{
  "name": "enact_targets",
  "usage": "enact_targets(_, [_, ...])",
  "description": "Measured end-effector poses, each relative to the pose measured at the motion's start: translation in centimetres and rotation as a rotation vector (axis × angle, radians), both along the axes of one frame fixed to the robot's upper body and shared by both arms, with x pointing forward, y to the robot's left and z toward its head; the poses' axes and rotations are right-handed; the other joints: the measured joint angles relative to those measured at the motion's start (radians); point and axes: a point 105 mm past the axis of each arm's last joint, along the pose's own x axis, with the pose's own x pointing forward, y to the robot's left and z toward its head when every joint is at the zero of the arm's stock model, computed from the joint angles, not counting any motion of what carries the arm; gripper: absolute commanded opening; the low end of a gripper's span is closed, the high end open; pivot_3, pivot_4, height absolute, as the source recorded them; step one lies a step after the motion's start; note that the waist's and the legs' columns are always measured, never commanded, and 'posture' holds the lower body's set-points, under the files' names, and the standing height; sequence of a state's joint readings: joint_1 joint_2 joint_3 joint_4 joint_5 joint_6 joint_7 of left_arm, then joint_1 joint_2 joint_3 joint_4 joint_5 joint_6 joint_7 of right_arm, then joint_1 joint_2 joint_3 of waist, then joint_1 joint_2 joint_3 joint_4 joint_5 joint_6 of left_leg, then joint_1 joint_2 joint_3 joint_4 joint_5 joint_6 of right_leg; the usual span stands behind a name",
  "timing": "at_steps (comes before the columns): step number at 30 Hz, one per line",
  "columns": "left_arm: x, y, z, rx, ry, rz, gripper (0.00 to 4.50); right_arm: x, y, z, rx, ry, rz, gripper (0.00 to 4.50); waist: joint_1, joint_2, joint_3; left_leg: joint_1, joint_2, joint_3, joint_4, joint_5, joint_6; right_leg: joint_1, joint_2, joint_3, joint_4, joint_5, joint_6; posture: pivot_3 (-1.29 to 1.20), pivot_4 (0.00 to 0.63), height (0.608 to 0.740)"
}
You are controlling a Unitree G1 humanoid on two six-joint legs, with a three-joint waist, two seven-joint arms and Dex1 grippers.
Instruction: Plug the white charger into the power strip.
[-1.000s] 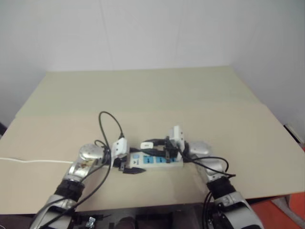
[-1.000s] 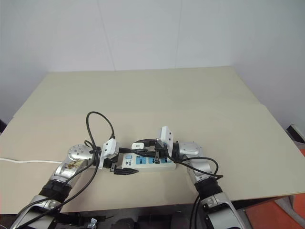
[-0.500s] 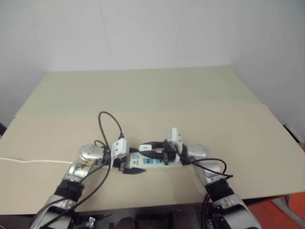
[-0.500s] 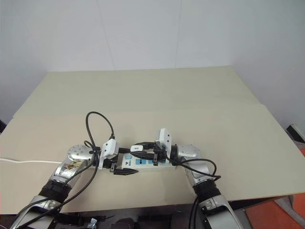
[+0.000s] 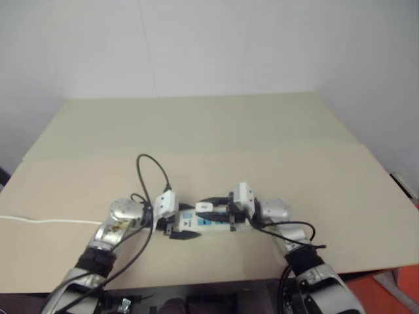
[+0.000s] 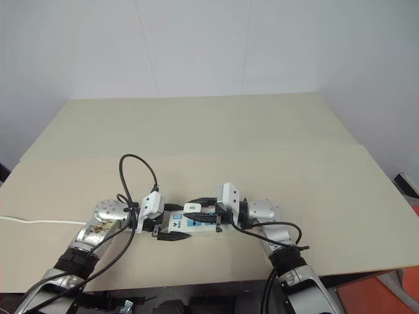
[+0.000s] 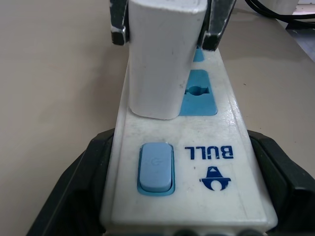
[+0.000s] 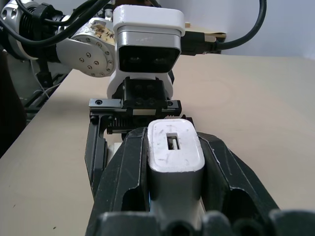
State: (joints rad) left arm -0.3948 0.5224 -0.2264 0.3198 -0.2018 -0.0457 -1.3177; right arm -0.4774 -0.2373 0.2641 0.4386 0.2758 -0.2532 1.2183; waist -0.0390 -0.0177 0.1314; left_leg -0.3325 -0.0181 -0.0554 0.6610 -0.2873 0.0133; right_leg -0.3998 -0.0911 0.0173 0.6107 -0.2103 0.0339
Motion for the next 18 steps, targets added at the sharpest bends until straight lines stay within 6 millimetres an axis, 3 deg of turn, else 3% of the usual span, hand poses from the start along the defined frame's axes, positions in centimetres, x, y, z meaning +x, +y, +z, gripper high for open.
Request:
enact_targets(6, [-0.1, 0.2, -0.2, 0.003, 0.009, 0.012, 3.32, 0.3, 0.2, -0.1, -0.029, 0.009, 0.029, 1.19, -0.001, 0.000, 0.000, 0.012, 0.000, -0.001, -0.002, -0.002, 0.003, 0.012, 0.000, 0.000, -0.001, -0.003, 0.000, 0.00, 0.150, 0.740])
enact_targets(18, [0.0, 0.6, -0.2, 0.017, 0.011, 0.023, 3.32, 0.9, 1.1, 0.0, -0.074, 0.065, 0.071, 1.19, -0.009, 0.000, 0.000, 0.015, 0.001, -0.005, -0.002, -0.002, 0.003, 0.012, 0.001, 0.002, 0.001, -0.003, 0.000, 0.00, 0.150, 0.740])
